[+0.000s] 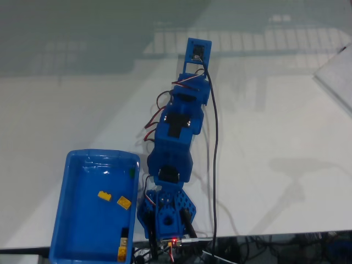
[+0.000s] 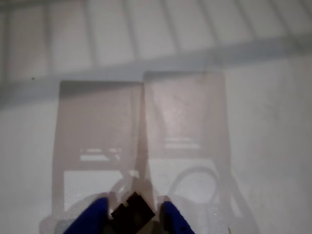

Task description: Pick up all the lego then put into the bin

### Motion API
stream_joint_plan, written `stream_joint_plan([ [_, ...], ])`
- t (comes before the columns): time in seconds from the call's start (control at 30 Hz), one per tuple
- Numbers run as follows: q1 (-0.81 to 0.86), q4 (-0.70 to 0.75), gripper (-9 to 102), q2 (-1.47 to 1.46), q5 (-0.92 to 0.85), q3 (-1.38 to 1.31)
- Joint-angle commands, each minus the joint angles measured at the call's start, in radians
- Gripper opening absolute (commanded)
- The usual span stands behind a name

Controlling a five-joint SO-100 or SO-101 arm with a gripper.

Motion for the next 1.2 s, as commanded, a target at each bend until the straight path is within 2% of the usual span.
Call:
stream_joint_plan([
  [0.0,-0.008,-0.009,8,0.002,-0.014,-0.04],
  [0.2,-0.008,-0.009,0,-0.002,-0.02,-0.04],
  [0.47,-0.012,-0.009,0,0.012,-0.014,-0.04],
  [0.63,-0.077,0.012,0,0.155,0.066,-0.034],
  [0.87,-0.296,0.29,0,0.543,0.184,-0.02],
  [1.17,-0.738,0.778,0,1.023,0.267,0.049],
])
